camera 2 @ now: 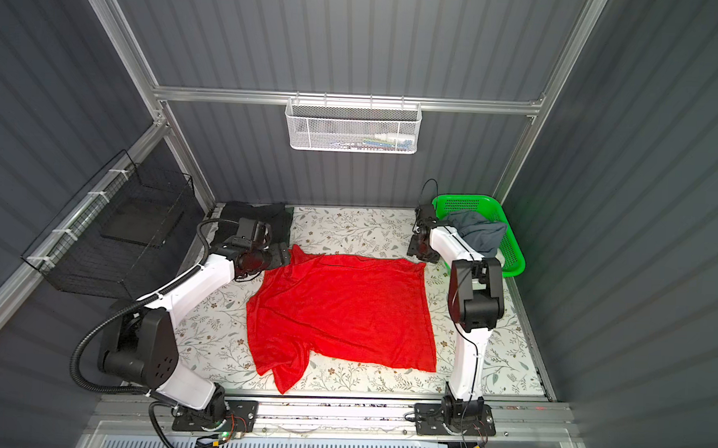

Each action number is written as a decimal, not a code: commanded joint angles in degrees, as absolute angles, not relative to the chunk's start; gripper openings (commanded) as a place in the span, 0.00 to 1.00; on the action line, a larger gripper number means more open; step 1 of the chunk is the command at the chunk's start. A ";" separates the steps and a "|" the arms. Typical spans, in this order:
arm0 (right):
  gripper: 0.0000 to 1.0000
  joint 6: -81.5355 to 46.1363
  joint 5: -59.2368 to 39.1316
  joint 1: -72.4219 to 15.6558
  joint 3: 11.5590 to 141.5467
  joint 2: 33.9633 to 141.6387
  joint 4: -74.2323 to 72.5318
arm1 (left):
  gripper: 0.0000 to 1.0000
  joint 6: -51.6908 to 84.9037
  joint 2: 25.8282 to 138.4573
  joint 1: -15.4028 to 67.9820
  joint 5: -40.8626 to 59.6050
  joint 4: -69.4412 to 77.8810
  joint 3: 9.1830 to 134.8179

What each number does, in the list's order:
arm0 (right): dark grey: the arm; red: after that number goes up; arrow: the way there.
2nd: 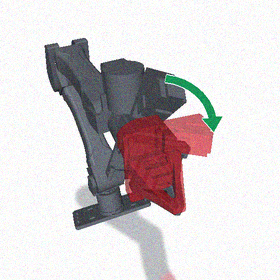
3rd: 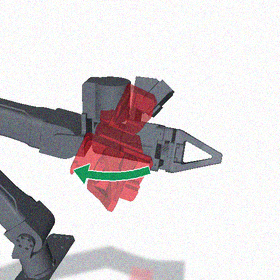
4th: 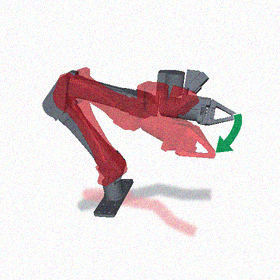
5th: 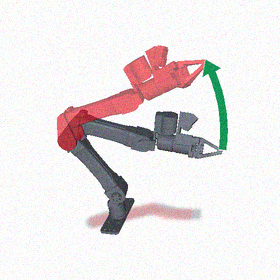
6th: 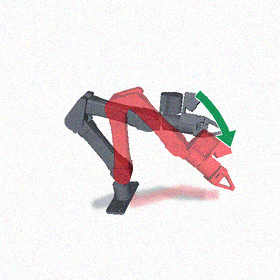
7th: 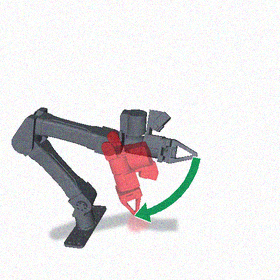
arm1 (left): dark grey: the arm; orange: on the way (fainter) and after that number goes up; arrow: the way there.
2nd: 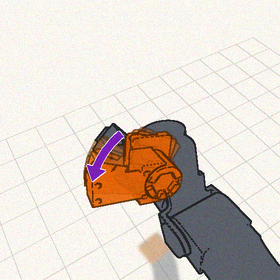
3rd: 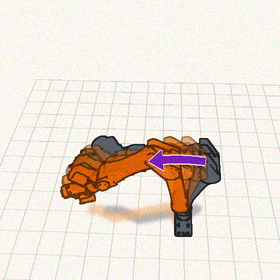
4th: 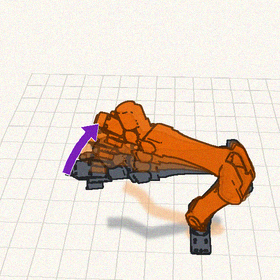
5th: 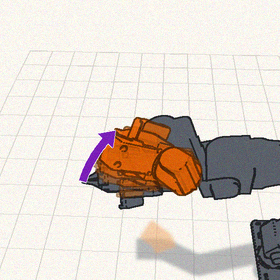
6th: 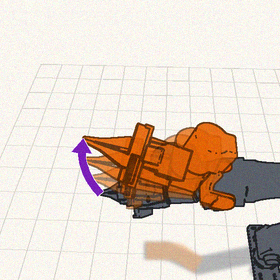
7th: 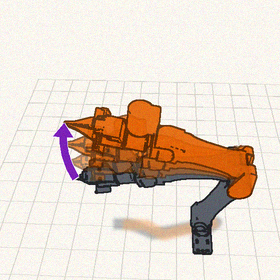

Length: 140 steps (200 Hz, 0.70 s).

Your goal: Fold and stack the t-shirts

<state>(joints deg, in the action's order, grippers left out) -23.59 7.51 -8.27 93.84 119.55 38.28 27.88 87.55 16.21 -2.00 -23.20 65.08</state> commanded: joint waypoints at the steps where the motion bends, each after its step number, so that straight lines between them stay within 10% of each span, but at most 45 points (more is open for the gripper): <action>1: 0.63 -24.47 6.63 -8.01 94.23 120.91 42.77 | 0.92 27.46 84.51 16.40 3.13 -20.59 62.36; 43: 0.59 -25.56 -0.35 -7.32 89.72 119.46 37.36 | 1.00 27.31 83.38 16.44 8.26 -17.25 61.90; 92: 0.25 -24.37 -0.88 -6.99 88.87 119.27 35.15 | 1.00 27.81 84.44 16.44 8.85 -17.04 61.52; 140: 0.30 -18.32 2.39 -7.36 86.21 116.50 32.43 | 1.00 27.52 84.83 16.44 8.56 -17.45 61.21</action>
